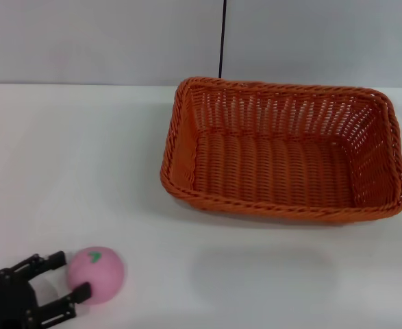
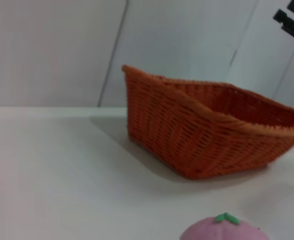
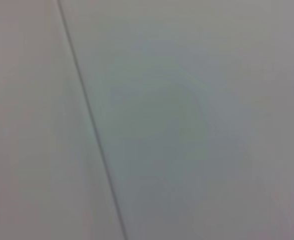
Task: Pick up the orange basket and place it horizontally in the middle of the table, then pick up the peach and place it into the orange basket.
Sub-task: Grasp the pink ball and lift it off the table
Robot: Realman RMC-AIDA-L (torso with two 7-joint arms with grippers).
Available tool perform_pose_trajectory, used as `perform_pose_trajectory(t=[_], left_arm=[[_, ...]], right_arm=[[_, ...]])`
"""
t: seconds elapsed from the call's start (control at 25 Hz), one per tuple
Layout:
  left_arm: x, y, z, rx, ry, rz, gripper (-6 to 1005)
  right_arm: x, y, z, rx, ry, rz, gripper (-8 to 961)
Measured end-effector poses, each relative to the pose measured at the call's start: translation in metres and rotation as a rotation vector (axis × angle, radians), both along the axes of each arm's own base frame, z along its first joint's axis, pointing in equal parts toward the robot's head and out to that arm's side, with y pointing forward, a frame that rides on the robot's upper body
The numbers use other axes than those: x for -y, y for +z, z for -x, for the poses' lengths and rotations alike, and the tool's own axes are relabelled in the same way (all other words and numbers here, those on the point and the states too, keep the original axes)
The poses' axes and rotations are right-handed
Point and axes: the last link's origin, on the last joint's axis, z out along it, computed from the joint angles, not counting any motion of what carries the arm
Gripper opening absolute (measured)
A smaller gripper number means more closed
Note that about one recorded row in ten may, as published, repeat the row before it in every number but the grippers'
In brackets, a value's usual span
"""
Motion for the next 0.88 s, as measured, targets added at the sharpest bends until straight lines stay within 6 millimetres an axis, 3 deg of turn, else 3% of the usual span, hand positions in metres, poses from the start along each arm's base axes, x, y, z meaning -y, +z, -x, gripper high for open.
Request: perform_pose_trajectory(t=[0.32, 0.56, 0.68, 0.88], left_arm=[[-0.004, -0.01, -0.008, 0.02, -0.044, 0.05, 778], [-0.004, -0.013, -0.017, 0.043, -0.108, 0.031, 602], [-0.004, -0.014, -0.021, 0.057, -0.136, 0.023, 423], [-0.012, -0.004, -0.027, 0.106, -0.152, -0.034, 312]], right_arm=[[0.011, 0.007, -0.021, -0.076, -0.1, -0.077, 627], [0.02, 0.004, -0.033, -0.091, -0.161, -0.119, 627], [0.025, 0.002, -0.04, -0.095, -0.201, -0.152, 627], [0.033, 0.002, -0.05, -0.115, -0.261, -0.201, 627]])
